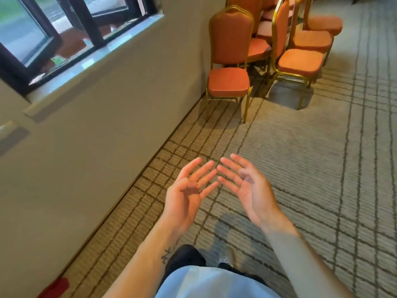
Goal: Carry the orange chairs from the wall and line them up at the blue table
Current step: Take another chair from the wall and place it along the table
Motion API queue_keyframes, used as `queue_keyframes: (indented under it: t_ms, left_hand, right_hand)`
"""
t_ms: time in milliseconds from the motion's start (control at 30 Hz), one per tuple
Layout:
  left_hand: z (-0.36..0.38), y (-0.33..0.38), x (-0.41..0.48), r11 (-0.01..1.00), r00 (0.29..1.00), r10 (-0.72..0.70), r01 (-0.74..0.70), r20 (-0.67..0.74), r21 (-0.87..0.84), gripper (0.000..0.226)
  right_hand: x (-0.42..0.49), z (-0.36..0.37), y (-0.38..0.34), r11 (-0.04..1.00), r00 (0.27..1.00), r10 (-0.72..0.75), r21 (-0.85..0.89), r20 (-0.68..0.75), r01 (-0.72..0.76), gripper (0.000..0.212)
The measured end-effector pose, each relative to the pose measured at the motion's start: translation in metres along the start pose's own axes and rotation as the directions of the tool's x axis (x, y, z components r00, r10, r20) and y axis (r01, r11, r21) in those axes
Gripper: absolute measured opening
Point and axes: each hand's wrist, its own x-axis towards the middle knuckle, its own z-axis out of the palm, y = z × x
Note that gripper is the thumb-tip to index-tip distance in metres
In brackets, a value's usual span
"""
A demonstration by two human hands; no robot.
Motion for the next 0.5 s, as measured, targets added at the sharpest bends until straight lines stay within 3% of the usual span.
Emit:
queue_keyframes:
  t_ms: [500]
  left_hand:
    - [0.04,0.086,0.28,0.998,0.998,-0.064,0.064,0.008,-0.019,0.064]
  right_hand:
    - [0.271,0.033,-0.082,0.997,0.999,0.01,-0.074,-0.041,-0.013,0.039]
